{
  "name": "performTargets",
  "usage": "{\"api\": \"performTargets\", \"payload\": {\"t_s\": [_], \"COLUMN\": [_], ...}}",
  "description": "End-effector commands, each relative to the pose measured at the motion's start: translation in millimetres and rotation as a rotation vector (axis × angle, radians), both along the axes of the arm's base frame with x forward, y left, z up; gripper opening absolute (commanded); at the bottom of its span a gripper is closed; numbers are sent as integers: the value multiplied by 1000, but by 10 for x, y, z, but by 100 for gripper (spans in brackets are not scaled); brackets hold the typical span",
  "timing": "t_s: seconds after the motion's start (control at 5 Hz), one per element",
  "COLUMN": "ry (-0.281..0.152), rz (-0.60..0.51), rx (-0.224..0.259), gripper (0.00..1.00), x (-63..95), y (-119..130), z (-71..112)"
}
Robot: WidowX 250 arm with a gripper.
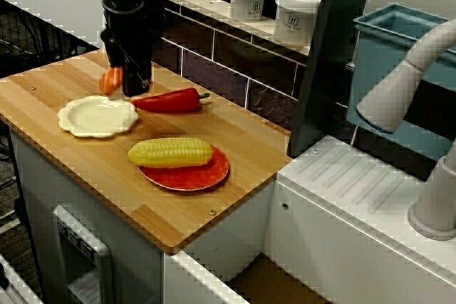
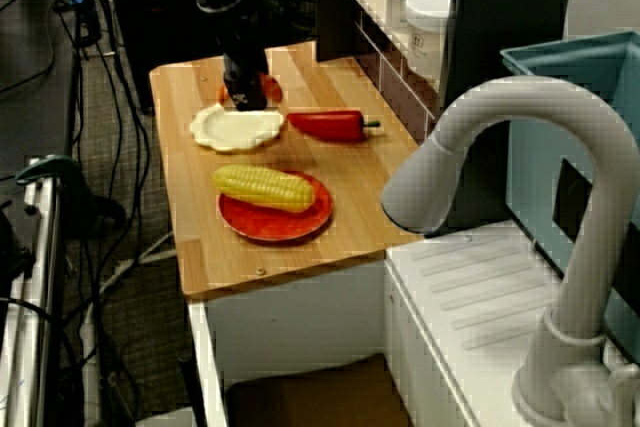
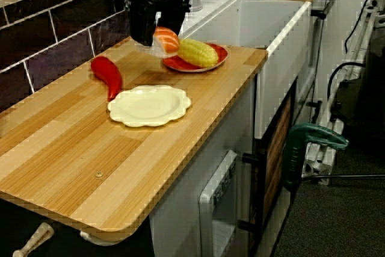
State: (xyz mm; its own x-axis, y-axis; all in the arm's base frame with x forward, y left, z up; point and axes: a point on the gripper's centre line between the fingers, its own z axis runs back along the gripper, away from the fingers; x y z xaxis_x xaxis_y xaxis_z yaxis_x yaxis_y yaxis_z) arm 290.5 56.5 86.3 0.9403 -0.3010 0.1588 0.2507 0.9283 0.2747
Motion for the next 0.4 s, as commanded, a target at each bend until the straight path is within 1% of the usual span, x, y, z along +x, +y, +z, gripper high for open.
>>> {"api": "performTargets", "payload": {"t_s": [0.0, 0.2], "ry": [-19, 4], "rz": [-18, -9], "rx": [20, 16], "gripper": [0, 0], "x": [249, 375], "y": [-198, -256], "z": [-141, -229]}}
